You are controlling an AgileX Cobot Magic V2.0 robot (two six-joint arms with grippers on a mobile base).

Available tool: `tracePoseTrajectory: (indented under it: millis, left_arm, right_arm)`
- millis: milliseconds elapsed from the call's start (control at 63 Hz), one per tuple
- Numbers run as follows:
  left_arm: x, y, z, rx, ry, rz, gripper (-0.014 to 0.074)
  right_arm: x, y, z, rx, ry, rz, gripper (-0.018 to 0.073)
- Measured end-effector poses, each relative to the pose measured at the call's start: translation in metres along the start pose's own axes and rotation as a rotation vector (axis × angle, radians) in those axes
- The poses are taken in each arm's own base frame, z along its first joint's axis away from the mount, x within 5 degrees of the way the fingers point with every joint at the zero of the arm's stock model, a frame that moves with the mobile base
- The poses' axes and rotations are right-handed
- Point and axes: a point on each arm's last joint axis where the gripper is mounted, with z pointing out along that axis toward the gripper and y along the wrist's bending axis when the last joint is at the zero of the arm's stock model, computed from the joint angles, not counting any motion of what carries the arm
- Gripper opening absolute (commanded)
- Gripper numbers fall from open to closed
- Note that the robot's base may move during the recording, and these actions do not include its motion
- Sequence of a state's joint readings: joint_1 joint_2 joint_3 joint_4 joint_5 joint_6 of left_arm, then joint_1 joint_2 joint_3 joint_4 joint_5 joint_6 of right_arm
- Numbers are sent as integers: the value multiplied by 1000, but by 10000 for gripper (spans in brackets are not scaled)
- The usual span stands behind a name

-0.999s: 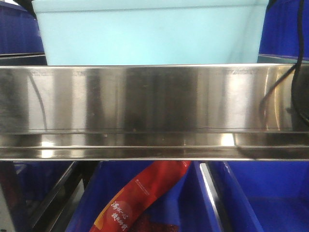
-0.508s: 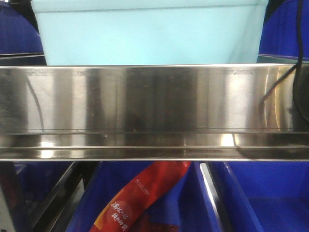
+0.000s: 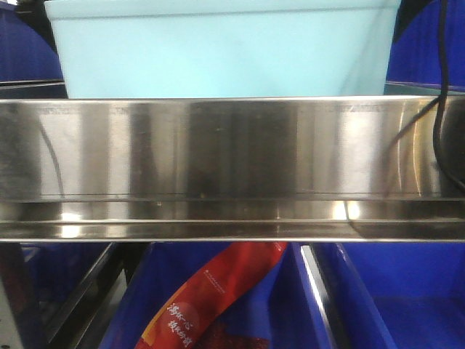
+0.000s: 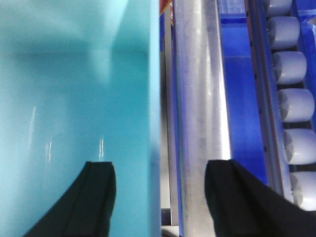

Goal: Fetch blue bin and place on conveyor start
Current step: 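Close both grippers on opposite rims of the turquoise bin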

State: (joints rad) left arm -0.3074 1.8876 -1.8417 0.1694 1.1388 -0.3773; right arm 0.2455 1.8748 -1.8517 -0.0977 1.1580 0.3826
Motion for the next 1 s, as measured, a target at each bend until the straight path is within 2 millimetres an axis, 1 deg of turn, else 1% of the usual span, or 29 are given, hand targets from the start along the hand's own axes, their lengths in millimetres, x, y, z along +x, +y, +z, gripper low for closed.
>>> tracePoseTrajectory:
  millis: [476,587,650,714,761,777,793,857,873,999]
  left_arm:
    - [-1,-3,0,33,-9,-13,240]
    - [-1,-3,0,36,-11,-14,240]
    - [-1,-3,0,36,-11,-14,228]
    - [-1,-3,0,36,-11,-14,187]
    - [-1,-3,0,36,-11,-14,113]
    - [-1,-3,0,36,-11,-14,72]
    - [-1,-3,0,36,-11,-14,72]
    - [-1,-4,0,39,-12,-15,-85]
    - [-1,-4,0,41,-12,-16,-116]
    - [-1,-4,0,44,-11,-17,-111]
  right_arm:
    - [0,0,0,-4,-3,-3,295]
    - [0,0,0,-4,-5,-3,226]
    - [-1,0,0,-5,-7,-3,153]
    - [-1,1,0,-6,-9,-3,71]
    - [-1,1,1,-6,-10,-3,-11]
    - [-1,1,1,-6,-10,-3,-36]
    - [-1,1,1,-6,-10,-3,-63]
    - [-1,1,1,-11,-10,-6,-166]
    - [-1,1,1,-14,-12,-5,-163]
    - [-1,2,0,-16,-13,-16,-163]
